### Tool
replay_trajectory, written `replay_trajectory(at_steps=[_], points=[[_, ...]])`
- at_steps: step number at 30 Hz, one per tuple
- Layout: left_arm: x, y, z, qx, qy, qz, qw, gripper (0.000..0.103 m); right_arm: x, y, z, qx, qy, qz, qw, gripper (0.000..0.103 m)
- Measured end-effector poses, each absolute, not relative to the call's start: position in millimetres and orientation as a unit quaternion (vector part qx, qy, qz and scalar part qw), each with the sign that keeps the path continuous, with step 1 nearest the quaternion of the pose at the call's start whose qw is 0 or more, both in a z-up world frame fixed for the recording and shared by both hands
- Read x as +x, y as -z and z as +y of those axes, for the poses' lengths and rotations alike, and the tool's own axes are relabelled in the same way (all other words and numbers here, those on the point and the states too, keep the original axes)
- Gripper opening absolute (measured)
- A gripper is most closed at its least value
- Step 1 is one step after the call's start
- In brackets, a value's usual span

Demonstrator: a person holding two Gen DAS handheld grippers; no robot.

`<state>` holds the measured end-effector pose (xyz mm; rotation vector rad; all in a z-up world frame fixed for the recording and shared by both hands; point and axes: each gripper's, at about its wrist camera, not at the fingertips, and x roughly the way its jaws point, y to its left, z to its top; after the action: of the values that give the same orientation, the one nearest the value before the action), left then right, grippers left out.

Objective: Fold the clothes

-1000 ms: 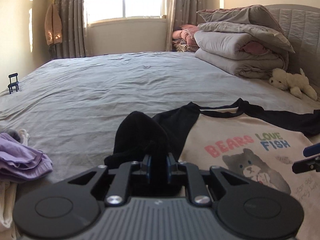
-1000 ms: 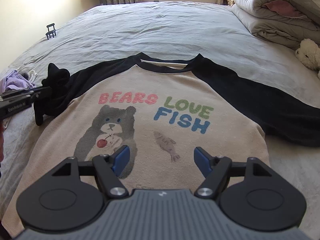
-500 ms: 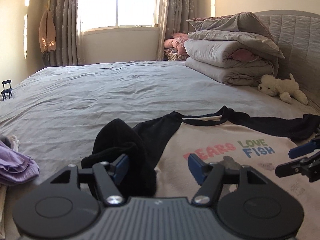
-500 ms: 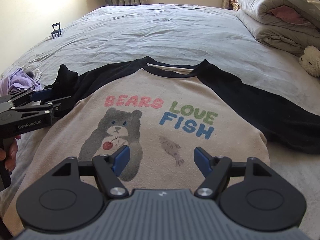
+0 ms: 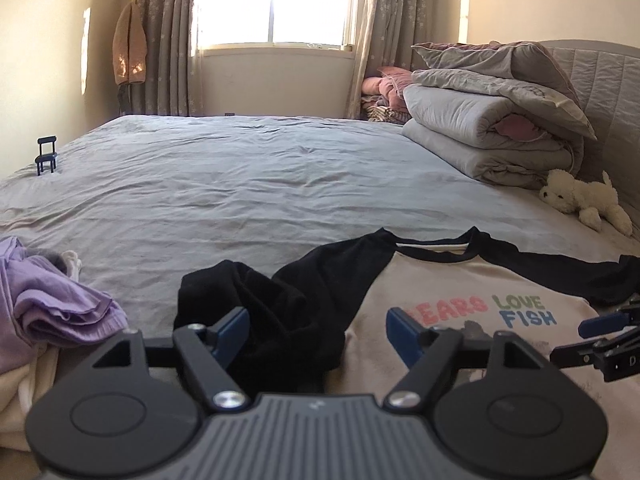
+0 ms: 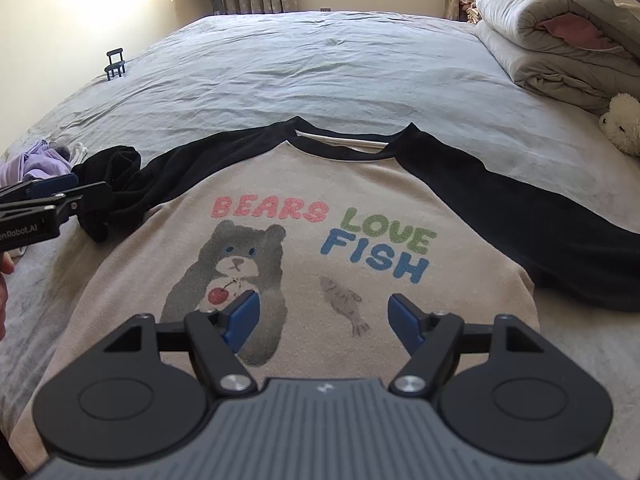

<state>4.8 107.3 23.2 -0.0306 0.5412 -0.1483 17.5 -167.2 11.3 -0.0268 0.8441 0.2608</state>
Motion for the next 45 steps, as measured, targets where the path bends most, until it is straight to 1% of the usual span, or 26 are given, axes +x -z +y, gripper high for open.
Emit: replay_trajectory(at_steps=[6,11,13,15,16,17,19,20,21,24,31,37,41,45], points=[[1.9,-28.1,140.5,-0.066,0.041,0.282,0.956,0.077,18.5,-11.2,-168.5,-0.010,-0.126,0.409,0.903,0.074],[0.7,-22.1,171.9,-0.119,0.014,0.293,0.949,0.077,19.1,-9.3,-168.2,-0.009,-0.125,0.413,0.902,0.075],[4.6,-15.1,181.4,-0.149,0.013,0.299,0.942,0.075,19.4,-7.9,-167.9,-0.008,-0.125,0.415,0.901,0.075],[10.5,-7.0,184.2,-0.183,0.031,0.310,0.933,0.070,19.8,-6.6,-167.2,-0.007,-0.126,0.417,0.900,0.075],[13.4,-2.9,185.6,-0.199,0.040,0.315,0.927,0.069,20.1,-5.9,-166.9,-0.007,-0.126,0.418,0.900,0.075],[16.8,0.1,182.2,-0.200,0.042,0.318,0.926,0.068,20.2,-5.1,-166.4,-0.007,-0.127,0.419,0.899,0.075],[24.1,3.9,174.3,-0.181,0.034,0.323,0.928,0.053,20.3,-3.8,-165.4,-0.009,-0.126,0.422,0.898,0.075],[27.0,5.5,171.0,-0.169,0.028,0.325,0.930,0.031,20.2,-3.3,-165.2,-0.009,-0.126,0.422,0.898,0.075],[27.0,3.6,170.6,-0.159,0.019,0.319,0.934,0.005,20.2,-2.8,-165.0,-0.009,-0.126,0.423,0.897,0.075],[26.8,-2.3,169.6,-0.130,-0.005,0.302,0.944,0.003,20.1,-2.3,-165.0,-0.009,-0.126,0.423,0.897,0.075],[6.6,-63.6,200.9,-0.115,-0.033,0.220,0.968,0.003,20.9,-2.9,-164.5,0.001,-0.131,0.421,0.898,0.075],[9.4,-100.7,244.5,-0.092,-0.043,0.224,0.969,0.003,24.2,-12.0,-160.4,0.031,-0.136,0.415,0.899,0.075],[5.2,-120.8,277.5,-0.110,-0.055,0.223,0.967,0.003,25.7,-25.7,-148.6,0.039,-0.141,0.393,0.908,0.075],[-3.4,-129.8,311.0,-0.140,-0.082,0.217,0.963,0.003,32.3,-35.3,-124.3,0.034,-0.160,0.381,0.910,0.075]])
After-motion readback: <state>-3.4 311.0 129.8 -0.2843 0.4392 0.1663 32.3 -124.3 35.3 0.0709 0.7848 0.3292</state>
